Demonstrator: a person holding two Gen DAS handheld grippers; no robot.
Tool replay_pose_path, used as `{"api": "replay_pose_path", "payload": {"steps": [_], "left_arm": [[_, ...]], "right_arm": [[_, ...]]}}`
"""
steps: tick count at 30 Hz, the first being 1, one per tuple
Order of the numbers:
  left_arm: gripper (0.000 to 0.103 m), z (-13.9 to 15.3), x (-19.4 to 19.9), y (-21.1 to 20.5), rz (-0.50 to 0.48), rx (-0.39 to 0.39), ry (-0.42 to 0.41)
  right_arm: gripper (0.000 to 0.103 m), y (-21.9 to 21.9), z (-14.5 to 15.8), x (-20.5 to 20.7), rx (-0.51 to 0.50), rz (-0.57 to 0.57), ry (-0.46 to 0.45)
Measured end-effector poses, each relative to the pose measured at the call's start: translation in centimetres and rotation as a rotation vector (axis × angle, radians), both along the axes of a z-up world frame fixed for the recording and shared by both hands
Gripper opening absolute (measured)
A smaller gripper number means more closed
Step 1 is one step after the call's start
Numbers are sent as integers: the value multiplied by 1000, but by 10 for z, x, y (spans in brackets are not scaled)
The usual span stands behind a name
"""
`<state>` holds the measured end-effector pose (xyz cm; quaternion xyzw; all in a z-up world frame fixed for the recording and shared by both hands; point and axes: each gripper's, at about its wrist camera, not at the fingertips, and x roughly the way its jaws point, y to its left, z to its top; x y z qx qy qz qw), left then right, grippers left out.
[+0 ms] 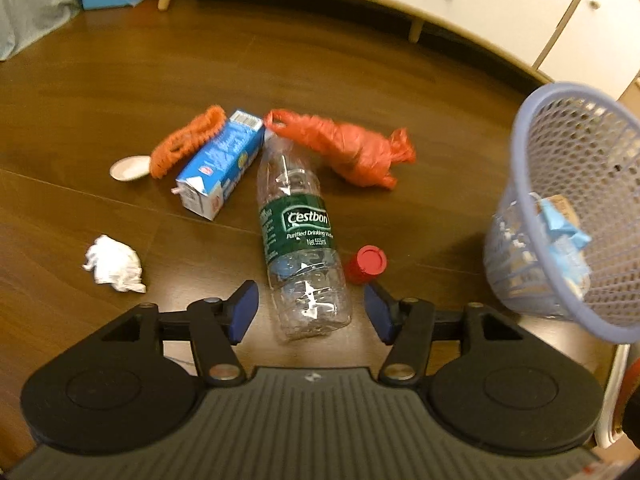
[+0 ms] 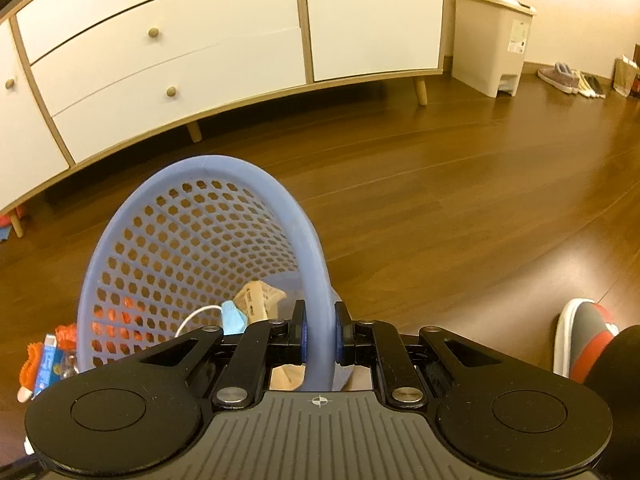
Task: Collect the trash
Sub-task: 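Move the left tool back toward the water bottle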
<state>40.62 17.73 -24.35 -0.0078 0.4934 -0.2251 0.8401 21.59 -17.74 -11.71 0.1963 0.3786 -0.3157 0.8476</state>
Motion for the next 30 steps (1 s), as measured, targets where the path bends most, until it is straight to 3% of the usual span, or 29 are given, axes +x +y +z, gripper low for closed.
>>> {"api": "replay_pose_path", "payload": {"steps": [4, 9, 20, 24, 30], "left_arm": [[65, -22, 18, -17, 6, 39, 27], [68, -44, 43, -28, 40, 45, 83], [66, -81, 78, -51, 72, 111, 170], [62, -82, 75, -49, 69, 113, 166], [62, -77, 36, -13, 78, 126, 166]], "right_arm": [[9, -7, 0, -1, 12, -21, -7], [9, -13, 1, 1, 16, -45, -11], [9, -4, 3, 2, -7, -47, -8], [9, -7, 4, 0, -1, -54, -5], [9, -9, 7, 1, 5, -48, -3]]}}
